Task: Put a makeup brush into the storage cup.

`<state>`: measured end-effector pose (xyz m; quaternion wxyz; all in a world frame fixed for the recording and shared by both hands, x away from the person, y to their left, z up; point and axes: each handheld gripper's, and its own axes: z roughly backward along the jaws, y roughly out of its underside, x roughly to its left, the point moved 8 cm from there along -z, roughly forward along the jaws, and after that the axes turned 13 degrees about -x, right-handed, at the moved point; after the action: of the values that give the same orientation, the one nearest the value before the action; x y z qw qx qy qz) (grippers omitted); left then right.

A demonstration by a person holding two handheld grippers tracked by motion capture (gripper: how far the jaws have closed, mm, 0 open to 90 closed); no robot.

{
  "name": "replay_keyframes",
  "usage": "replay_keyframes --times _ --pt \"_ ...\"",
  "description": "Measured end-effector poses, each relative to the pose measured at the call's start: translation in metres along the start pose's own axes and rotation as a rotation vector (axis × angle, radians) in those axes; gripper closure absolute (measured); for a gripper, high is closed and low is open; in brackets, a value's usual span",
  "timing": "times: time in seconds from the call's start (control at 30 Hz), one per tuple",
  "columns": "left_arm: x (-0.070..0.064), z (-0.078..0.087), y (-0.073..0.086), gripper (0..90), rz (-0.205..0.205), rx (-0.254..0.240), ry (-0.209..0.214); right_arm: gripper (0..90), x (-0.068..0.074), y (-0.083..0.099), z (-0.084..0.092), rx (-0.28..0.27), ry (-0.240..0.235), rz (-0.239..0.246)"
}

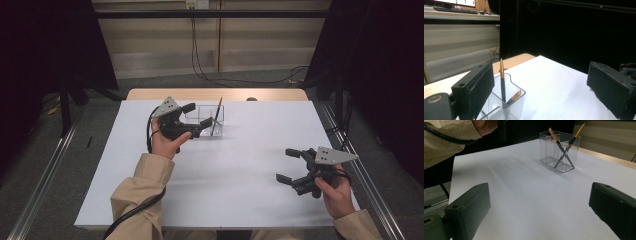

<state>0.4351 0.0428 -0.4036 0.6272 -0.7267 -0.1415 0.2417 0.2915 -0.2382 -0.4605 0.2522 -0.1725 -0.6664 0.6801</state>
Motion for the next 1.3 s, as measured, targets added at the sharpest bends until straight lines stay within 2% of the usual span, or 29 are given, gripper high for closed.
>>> replay_keyframes --times 0.23,0.3,0.33,0.6,0.67,0.87,0.97,1.3 --pt "-0.002 0.01 -0.002 5.1 0.003 -0.011 0.014 3.0 -0.001 0.0 0.003 -0.002 0.008 0.002" --pt "-0.003 0.012 0.0 4.3 -0.013 0.007 0.026 3.0 -0.001 0.0 0.004 0.0 0.011 0.002" --pt "-0.003 0.013 0.0 4.0 -0.024 0.013 0.017 3.0 0.0 0.0 0.004 0.001 0.008 0.0" --pt "-0.005 0.022 0.002 1.7 -0.023 0.011 0.039 3.0 0.0 0.001 0.004 0.003 0.011 0.003" --pt "-0.006 0.025 0.002 1.1 -0.032 0.007 0.056 3.0 0.0 0.001 0.004 0.004 0.01 0.003" --pt "-0.017 0.034 0.003 1.0 -0.065 0.04 0.131 3.0 -0.001 0.001 0.005 0.003 0.012 0.003" --pt "-0.02 0.039 0.003 1.3 -0.072 0.049 0.148 3.0 -0.001 0.001 0.005 0.004 0.012 0.003" --pt "-0.02 0.057 0.006 1.4 -0.081 0.071 0.14 3.0 0.0 0.001 0.005 0.004 0.012 0.005"
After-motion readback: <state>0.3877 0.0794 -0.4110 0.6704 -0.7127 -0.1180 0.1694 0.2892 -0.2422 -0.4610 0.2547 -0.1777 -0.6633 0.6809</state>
